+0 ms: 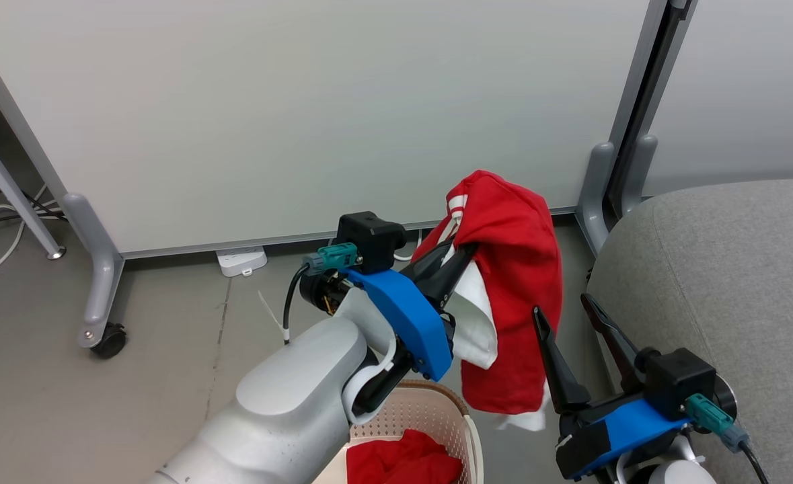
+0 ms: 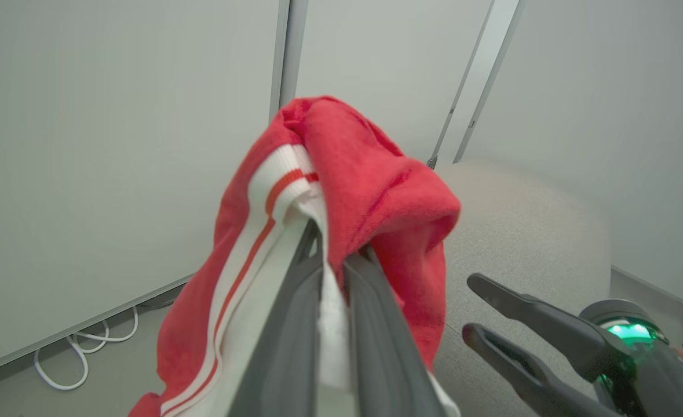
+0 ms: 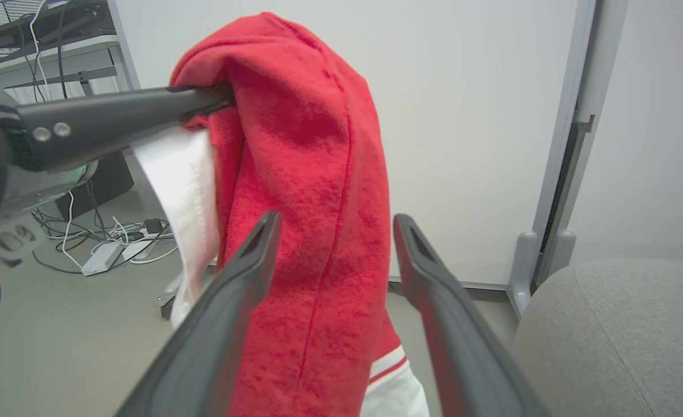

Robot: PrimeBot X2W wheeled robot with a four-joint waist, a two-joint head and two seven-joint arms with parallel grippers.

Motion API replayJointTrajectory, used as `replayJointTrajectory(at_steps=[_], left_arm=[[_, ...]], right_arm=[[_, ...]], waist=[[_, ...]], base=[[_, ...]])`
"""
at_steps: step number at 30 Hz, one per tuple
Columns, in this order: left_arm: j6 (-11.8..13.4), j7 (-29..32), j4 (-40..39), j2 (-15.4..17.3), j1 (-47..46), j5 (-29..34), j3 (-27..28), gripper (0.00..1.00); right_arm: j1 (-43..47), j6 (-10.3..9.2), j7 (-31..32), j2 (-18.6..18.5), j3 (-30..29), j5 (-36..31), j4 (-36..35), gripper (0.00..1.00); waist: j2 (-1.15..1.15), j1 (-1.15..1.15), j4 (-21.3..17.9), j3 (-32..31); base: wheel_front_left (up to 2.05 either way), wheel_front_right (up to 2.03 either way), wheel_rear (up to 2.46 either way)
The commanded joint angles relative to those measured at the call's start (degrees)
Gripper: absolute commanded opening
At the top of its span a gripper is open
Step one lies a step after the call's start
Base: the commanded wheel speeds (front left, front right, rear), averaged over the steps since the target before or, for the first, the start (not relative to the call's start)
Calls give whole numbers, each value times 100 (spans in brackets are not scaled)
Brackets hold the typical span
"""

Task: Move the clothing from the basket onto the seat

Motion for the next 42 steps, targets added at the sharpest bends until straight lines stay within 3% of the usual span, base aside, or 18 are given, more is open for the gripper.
replayJointTrajectory(at_steps=[1,10,14,23,33,34,35,36,37,42], left_arm=[[28,-45,20,15,-88,-31,-26,0],[46,-131,163,14,-220,-272,-302,0],[50,-181,181,15,-259,-361,-423,0],[28,-208,129,14,-341,-605,-738,0],[5,-245,140,11,-446,-810,-972,0],[4,-252,144,12,-457,-830,-990,0],[6,-257,150,12,-469,-841,-1009,0],[5,-265,156,10,-479,-848,-1026,0],[6,-271,167,11,-486,-866,-1041,0],[2,-288,244,11,-493,-918,-1098,0]], right_arm=[[52,-4,7,-12,-10,41,-14,100],[-318,-4,262,-12,11,4,172,100],[-598,-4,471,-12,111,270,435,100],[-1270,-4,798,-76,261,179,1183,100],[-1924,-4,670,-320,905,329,1994,100],[-1988,-4,654,-362,986,363,2073,92],[-2048,-4,609,-399,1053,389,2131,57],[-2094,-5,578,-412,1102,421,2181,34],[-2123,-4,544,-425,1157,447,2230,0],[-2205,-4,383,-476,1306,533,2419,0]], waist=[[0,0,0,6],[0,0,-13,87],[0,0,6,115],[0,0,128,135],[0,0,193,131],[0,0,198,133],[0,0,201,133],[0,0,203,131],[0,0,204,128],[0,0,190,105]], base=[[0,0,0],[0,0,0],[0,0,0],[0,0,0],[0,0,0],[0,0,0],[0,0,0],[0,0,0],[0,0,0],[0,0,0]])
